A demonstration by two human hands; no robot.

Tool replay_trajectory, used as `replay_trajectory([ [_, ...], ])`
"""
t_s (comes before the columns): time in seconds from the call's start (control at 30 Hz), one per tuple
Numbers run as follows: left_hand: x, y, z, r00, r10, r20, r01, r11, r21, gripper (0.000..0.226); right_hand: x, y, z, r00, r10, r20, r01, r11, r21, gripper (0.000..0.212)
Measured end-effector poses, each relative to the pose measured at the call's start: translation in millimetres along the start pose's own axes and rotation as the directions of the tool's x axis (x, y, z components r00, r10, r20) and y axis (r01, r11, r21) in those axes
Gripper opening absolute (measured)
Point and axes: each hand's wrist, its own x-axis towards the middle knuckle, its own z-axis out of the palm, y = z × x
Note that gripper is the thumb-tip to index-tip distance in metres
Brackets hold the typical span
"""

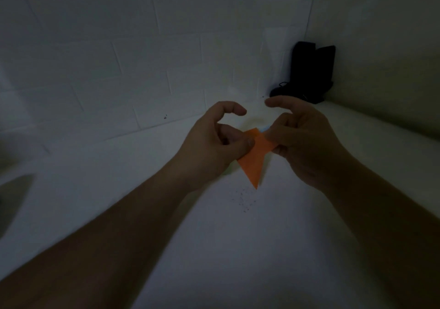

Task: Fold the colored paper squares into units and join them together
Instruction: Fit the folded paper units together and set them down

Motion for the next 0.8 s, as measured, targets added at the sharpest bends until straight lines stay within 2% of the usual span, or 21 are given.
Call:
replay_trajectory([
  [0.13, 0, -2, -3, 1.0, 0.015, 0.013, -0.015, 1.0, 0.005, 0.048, -2, 1, 6, 0.995, 0.062, 0.084, -0.053, 0.993, -0.106, 0.053],
  [0.23, 0, -3, -3, 1.0, 0.003, 0.011, -0.003, 1.0, 0.025, 0.05, -1, 0, 4, 0.997, 0.055, 0.053, -0.05, 0.995, -0.091, 0.052],
  [0.4, 2, -4, -2, 0.998, -0.035, -0.06, 0.037, 0.999, 0.028, 0.048, 6, -1, -7, 0.995, 0.058, -0.084, -0.056, 0.998, 0.02, 0.049],
  [0.53, 2, -4, -5, 0.999, -0.038, -0.031, 0.039, 0.998, 0.042, 0.049, 1, 1, -5, 0.996, 0.083, 0.028, -0.082, 0.995, -0.065, 0.05],
  [0.7, 1, -3, -5, 0.999, -0.019, -0.051, 0.022, 0.998, 0.06, 0.049, 3, 1, -4, 0.997, 0.054, -0.049, -0.059, 0.994, -0.09, 0.052],
  [0.8, 1, -4, -4, 0.999, -0.019, -0.046, 0.022, 0.998, 0.057, 0.05, 3, 0, -6, 0.996, 0.09, -0.024, -0.092, 0.984, -0.15, 0.062],
])
